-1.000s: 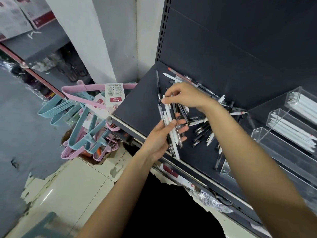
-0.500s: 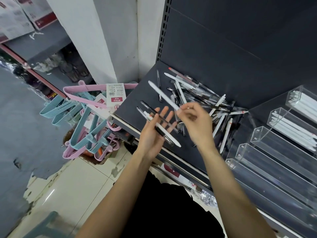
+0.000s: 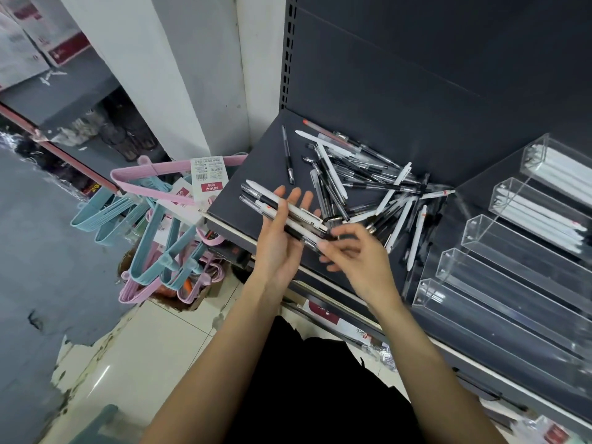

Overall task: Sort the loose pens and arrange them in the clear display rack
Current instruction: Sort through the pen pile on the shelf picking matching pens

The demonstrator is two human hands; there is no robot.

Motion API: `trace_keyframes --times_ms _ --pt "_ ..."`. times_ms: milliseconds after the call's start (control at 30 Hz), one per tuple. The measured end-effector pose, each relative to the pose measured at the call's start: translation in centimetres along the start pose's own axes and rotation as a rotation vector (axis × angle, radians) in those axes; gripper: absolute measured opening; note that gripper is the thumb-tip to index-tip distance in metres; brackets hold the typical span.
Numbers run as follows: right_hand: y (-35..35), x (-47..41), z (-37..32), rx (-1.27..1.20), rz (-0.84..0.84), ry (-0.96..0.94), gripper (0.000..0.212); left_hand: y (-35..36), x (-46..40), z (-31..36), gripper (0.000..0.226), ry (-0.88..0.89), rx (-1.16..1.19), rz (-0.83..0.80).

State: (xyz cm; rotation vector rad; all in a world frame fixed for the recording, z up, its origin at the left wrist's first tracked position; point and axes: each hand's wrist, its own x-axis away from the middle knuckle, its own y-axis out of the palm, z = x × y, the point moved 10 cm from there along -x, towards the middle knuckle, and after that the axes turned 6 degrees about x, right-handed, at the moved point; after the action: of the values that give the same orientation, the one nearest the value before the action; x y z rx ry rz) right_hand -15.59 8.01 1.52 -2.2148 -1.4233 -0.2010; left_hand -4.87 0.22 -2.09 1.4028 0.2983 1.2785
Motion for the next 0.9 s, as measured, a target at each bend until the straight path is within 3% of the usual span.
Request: trace_keyframes --times_ms 167,267,333,433,567,633,767,900 --pt "-1.6 1.0 0.9 -0.132 0.083 0.005 0.006 -0.6 0.0 0.4 0.02 0.032 0.07 0.025" --pt "-4.8 0.8 0.5 -0.215 0.195 -0.044 0.013 -1.9 -0.7 2.2 0.019 0.077 0.114 0.068" --pt "-6.6 0.3 -1.2 -0.222 0.235 -0.148 0.02 -2.4 -0.7 2.5 0.019 0.048 -0.011 0.067" --pt "-6.5 -1.6 -5.0 -0.077 0.133 -0.296 0.029 -2.3 0.2 0.7 0.022 -0.084 -0.243 0.018" --pt "-2.7 -4.7 -8.5 0.367 -0.05 -0.374 0.042 -1.4 1.8 -2.0 0.027 -0.206 -0.362 -0.064" --pt "-0.8 -5.9 -9.1 0.49 -0.079 -0.373 0.035 -0.9 2.3 -3.1 0.03 -0.251 -0.41 -0.092" --pt "1.4 -7.2 -8.6 0.547 -0.117 -0.356 0.013 -0.6 2.8 -4.2 0.033 -0.285 -0.455 -0.135" --pt "2.3 -7.2 -7.8 0.483 -0.144 -0.311 0.014 -0.4 3.0 -4.2 0.033 -0.298 -0.395 -0.158"
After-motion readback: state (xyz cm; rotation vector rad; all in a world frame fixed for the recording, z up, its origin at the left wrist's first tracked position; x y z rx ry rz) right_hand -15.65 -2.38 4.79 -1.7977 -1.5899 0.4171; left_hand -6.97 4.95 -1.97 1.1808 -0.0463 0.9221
